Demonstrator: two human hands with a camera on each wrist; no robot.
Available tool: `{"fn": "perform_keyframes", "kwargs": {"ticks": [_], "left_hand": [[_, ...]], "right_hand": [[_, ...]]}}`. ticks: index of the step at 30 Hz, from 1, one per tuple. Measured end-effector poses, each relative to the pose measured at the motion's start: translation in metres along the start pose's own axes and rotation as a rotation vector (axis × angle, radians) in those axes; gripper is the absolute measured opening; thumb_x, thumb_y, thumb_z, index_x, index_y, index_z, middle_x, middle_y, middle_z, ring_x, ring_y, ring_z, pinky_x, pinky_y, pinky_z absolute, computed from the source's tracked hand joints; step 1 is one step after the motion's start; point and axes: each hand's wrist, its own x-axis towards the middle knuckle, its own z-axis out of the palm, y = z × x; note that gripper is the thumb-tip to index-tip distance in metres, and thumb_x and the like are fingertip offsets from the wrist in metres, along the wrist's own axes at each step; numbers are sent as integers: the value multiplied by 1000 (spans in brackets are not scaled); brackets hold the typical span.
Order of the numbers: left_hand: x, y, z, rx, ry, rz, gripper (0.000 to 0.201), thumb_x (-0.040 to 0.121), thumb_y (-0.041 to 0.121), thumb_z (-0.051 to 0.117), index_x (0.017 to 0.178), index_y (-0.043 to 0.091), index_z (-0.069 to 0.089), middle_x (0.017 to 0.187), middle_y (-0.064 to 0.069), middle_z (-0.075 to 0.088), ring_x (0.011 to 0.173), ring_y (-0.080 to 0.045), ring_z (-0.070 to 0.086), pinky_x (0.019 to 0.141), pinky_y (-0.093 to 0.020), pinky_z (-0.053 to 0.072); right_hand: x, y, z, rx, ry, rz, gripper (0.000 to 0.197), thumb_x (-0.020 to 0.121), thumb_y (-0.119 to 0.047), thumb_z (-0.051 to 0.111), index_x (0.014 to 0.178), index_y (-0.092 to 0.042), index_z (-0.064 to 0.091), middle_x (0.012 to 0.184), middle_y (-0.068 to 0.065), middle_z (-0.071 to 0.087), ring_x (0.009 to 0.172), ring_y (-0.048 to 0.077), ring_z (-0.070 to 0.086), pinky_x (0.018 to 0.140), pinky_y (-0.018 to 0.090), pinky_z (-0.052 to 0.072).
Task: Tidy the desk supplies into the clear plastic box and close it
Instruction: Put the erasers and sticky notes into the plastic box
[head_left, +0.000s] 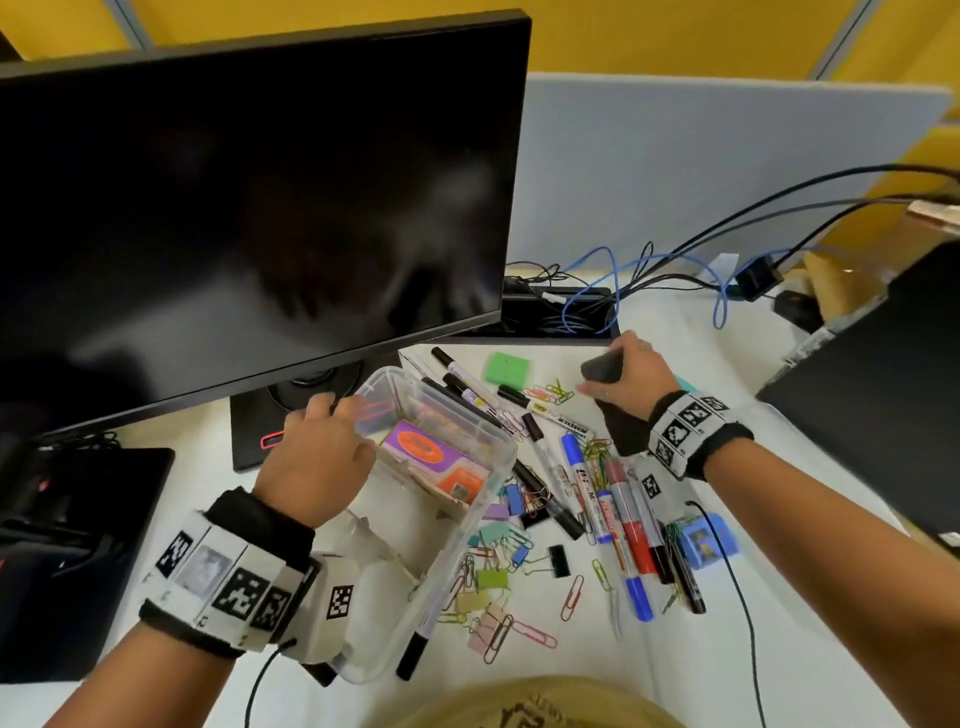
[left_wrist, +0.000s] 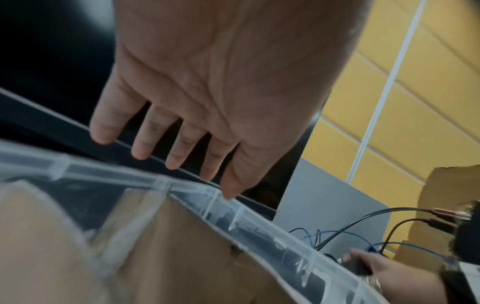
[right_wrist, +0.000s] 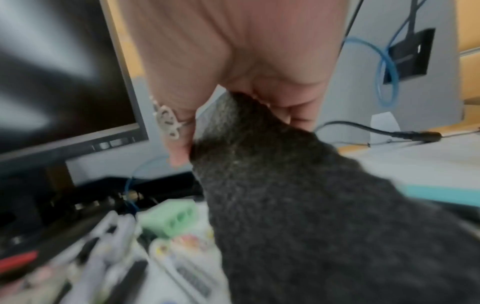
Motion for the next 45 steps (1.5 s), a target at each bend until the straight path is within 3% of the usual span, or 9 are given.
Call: {"fn": "perform_keyframes", "kwargs": {"ticks": [4,9,14,20,30,35,40,43,45], "left_hand": [[-3,20,-1,10,191,247,48,88,18,54,135,23,45,142,-8,36,129,-31,34,106,-39,36],[-11,56,-3,6,110,635,53,83,40,24,126,32,54,137,1,44,123,-17,42,100,-35,40],[-10,63,-2,42,117,561,50,92,30,34,143,32,33,151,5,30,137,-15,31,113,-36,27],[15,-15,-10,170,-10,-18,61,95,16,41,150,18,14,151,-10,26,131,-37,36,107,-47,36],[22,-46,0,122,-80,115,76,81,-10,33,146,29,21,120,-13,63,109,-33,61,92,-40,49],[23,-44,-1,126,-71,141,67,81,-9,36,141,21,28,109,-13,66,102,-31,63,87,-41,50],[24,-41,0,154,-68,149,61,84,-8,37,139,16,28,107,-14,67,99,-31,64,85,-39,51],[24,-37,-1,181,-81,127,62,84,-10,37,140,14,26,109,-15,65,100,-32,63,83,-38,48],[24,-34,0,198,-92,123,60,85,-9,36,140,12,25,110,-16,64,100,-31,62,83,-37,47]], "right_hand": [[-17,-15,-23,350,181,-33,35,82,-33,66,99,-10,46,91,8,54,84,26,55,69,35,46],[-40,-43,-35,909,-35,79,10,94,-18,51,101,-11,50,91,6,55,90,26,56,59,36,55],[-67,-70,-43,1166,-197,-86,10,93,-8,50,90,-18,50,92,3,58,85,18,59,74,37,56],[-94,-105,-12,446,-109,-737,26,78,-9,61,94,-27,54,92,-8,63,91,10,59,82,24,48],[-64,-121,10,-342,10,-1205,40,59,-3,82,96,-14,74,91,5,77,83,23,73,65,30,61],[-70,-133,31,-567,36,-1300,38,75,-15,39,83,-23,75,73,-6,74,68,16,68,54,19,54],[-78,-144,67,-733,10,-1240,39,71,-18,38,79,-26,75,57,-8,68,61,8,63,53,16,46],[-78,-133,73,-917,-60,-1269,37,78,-14,41,90,-27,74,78,-7,75,92,14,67,84,25,50],[-70,-127,71,-1002,-306,-1186,29,92,-28,44,106,-23,68,106,0,73,133,27,41,115,50,14]]}}
